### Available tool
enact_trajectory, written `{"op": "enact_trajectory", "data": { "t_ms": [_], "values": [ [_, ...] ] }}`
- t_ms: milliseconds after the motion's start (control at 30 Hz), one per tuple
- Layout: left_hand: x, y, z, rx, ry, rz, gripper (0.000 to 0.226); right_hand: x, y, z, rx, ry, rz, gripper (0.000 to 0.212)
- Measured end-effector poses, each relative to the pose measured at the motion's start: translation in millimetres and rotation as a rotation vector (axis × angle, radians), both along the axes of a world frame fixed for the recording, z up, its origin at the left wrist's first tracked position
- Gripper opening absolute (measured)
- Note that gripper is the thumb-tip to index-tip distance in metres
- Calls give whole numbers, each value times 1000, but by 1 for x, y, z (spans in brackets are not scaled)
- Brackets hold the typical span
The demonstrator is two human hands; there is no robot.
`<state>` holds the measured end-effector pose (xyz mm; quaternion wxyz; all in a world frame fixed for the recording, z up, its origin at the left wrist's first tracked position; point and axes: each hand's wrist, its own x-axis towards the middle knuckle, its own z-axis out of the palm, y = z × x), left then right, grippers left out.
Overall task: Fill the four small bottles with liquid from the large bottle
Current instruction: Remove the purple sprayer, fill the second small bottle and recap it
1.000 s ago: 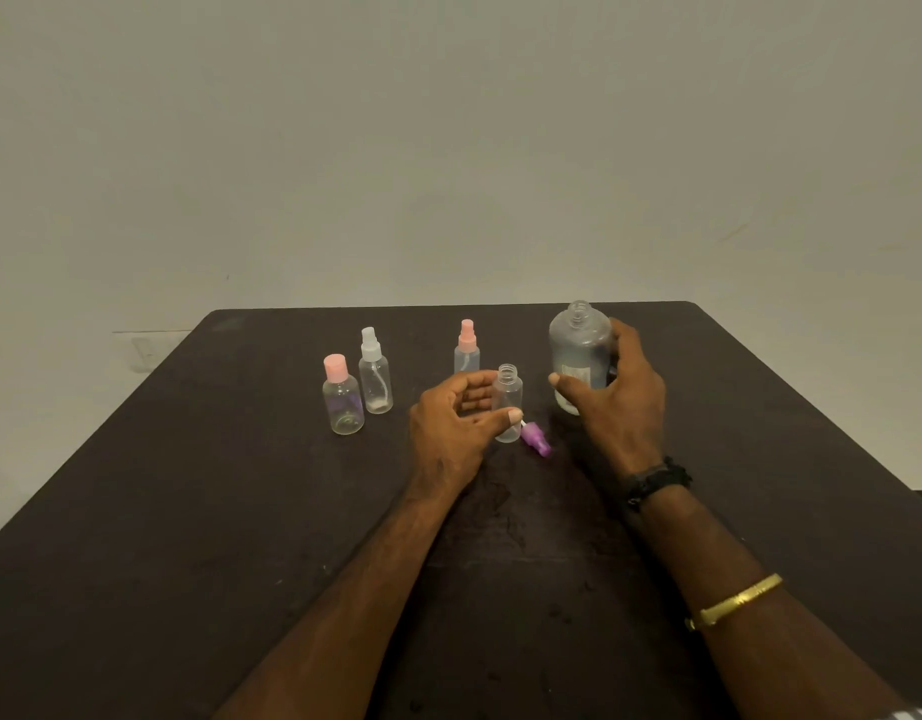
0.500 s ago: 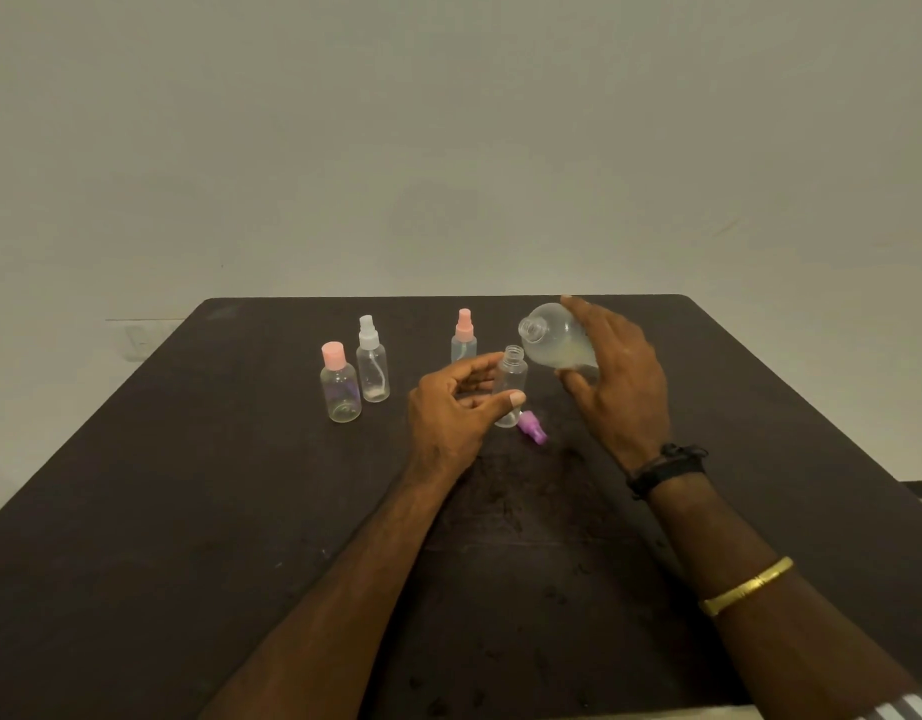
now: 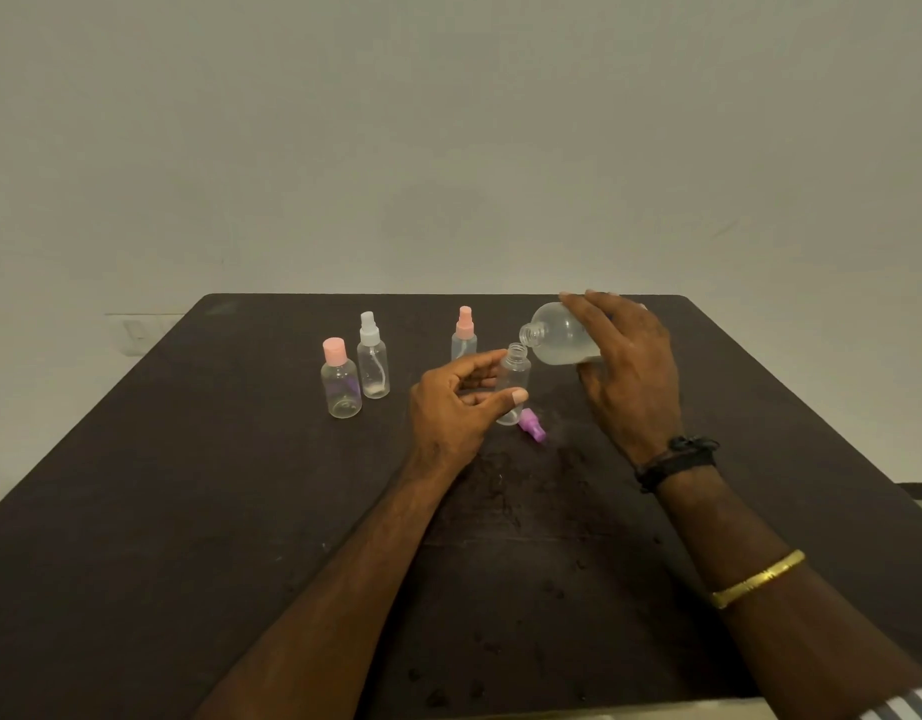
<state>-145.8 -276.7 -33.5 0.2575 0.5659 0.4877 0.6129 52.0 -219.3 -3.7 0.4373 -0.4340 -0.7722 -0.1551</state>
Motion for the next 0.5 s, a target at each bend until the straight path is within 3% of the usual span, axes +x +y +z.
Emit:
{"op": "enact_trajectory", "data": {
  "t_ms": [500],
  "values": [
    [0,-2,0,-28,-11,-16,55,1,1,5,58,-46,-34,67]
  ]
}}
